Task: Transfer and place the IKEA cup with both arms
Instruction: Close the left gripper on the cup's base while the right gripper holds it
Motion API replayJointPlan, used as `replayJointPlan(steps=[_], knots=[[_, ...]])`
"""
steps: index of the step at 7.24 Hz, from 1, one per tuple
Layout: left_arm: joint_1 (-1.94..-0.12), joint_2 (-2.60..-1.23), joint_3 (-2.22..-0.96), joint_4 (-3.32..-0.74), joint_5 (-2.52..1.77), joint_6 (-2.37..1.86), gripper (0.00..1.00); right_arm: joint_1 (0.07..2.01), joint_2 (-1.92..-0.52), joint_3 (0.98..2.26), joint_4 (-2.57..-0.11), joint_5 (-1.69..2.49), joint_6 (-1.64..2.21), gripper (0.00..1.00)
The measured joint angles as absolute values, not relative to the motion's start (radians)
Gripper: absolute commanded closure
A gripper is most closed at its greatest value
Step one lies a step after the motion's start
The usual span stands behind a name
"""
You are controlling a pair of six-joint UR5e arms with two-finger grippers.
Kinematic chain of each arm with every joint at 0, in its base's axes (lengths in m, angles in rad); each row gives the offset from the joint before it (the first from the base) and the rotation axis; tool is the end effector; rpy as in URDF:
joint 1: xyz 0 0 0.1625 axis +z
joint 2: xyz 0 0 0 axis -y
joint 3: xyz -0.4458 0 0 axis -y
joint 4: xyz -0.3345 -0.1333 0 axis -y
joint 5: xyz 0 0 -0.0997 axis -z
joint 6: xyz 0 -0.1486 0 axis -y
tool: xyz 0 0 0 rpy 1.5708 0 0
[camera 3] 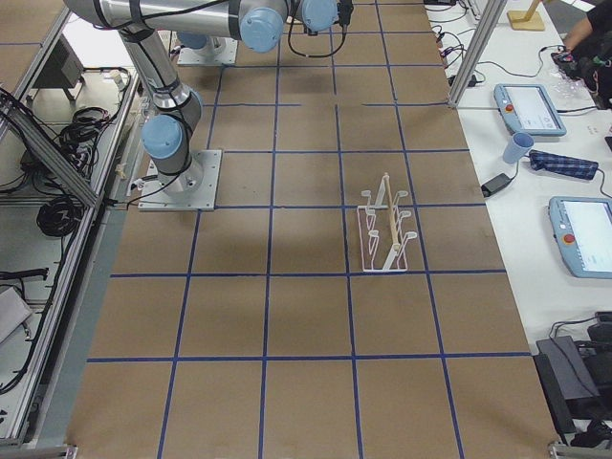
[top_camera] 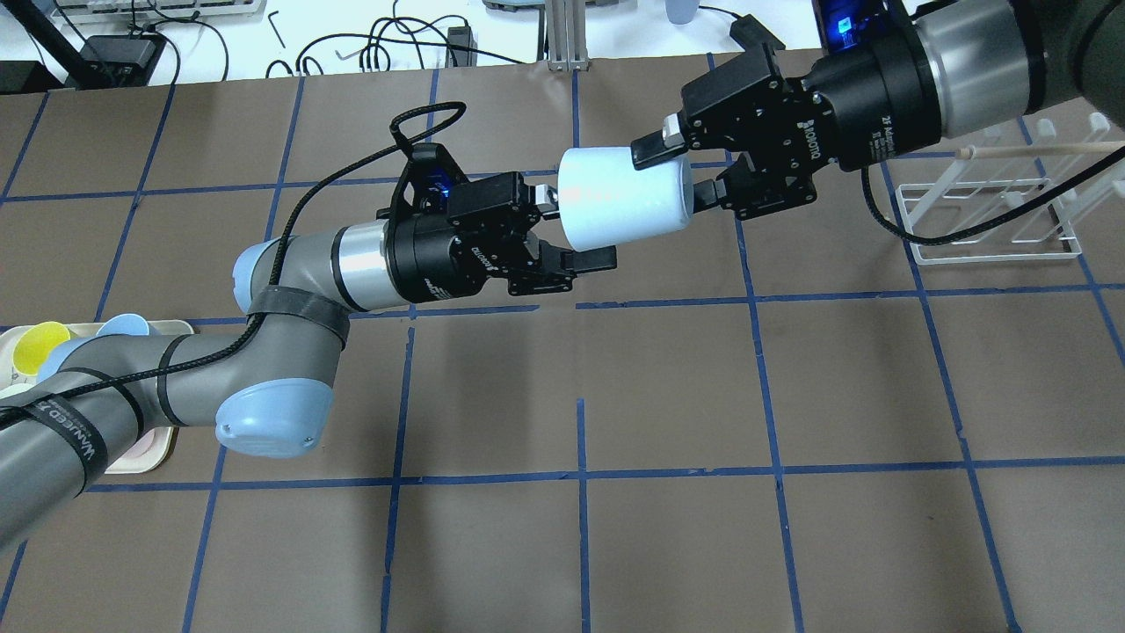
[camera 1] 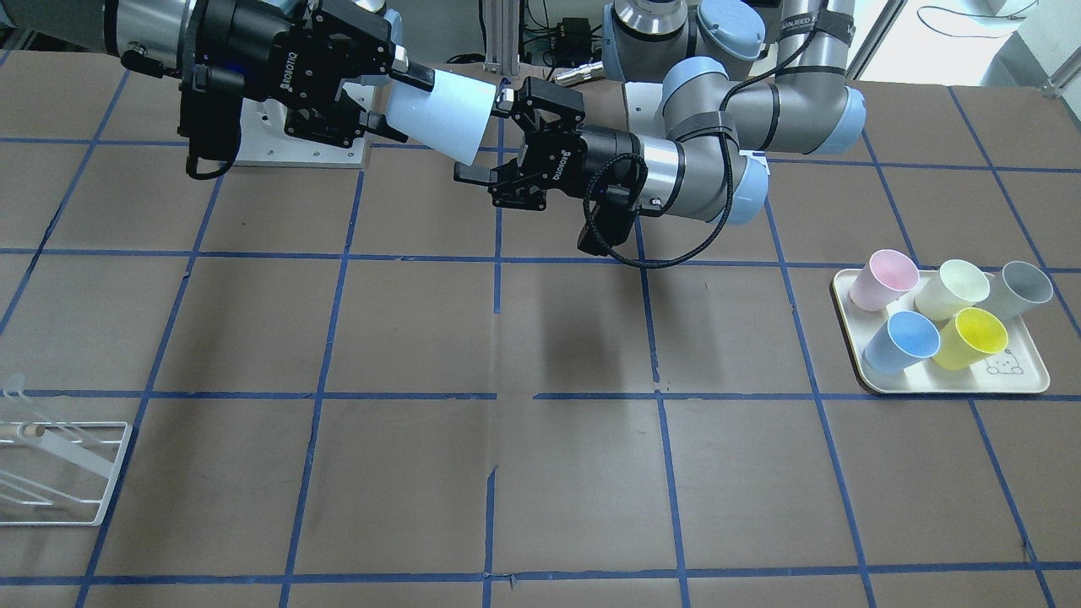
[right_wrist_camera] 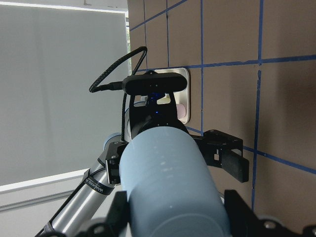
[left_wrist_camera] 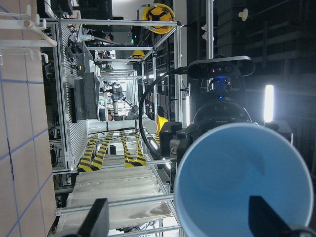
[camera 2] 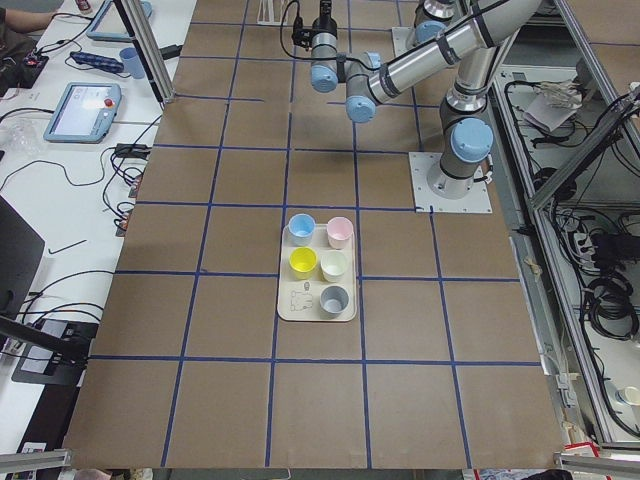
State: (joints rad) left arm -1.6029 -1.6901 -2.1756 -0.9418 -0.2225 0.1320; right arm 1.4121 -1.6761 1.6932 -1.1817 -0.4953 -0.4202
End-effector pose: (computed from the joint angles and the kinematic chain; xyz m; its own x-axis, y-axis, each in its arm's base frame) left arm -0.2911 -0.3969 0.4067 0.2199 0.0322 0.9750 0.0030 0.9994 -0.0336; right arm 0.2052 -0.3886 0.4958 -0.4376 0.0119 -0.8991 -0.0365 0.9989 0.0310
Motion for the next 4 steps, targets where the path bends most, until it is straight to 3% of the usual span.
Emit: replayJointPlan(steps=[2,4], knots=[[-1.603,-1.700,-2.165,-0.941,-0.225,0.134,0.24,1.427,-1.677,1.696,-1.182,-0.495,-0.420,0.73],[-1.602,-1.701,-2.156,-0.940,-0.221,0.136,0.55,1.433,-1.677,1.696,-1.183,-0.495,-0.420,0.73]])
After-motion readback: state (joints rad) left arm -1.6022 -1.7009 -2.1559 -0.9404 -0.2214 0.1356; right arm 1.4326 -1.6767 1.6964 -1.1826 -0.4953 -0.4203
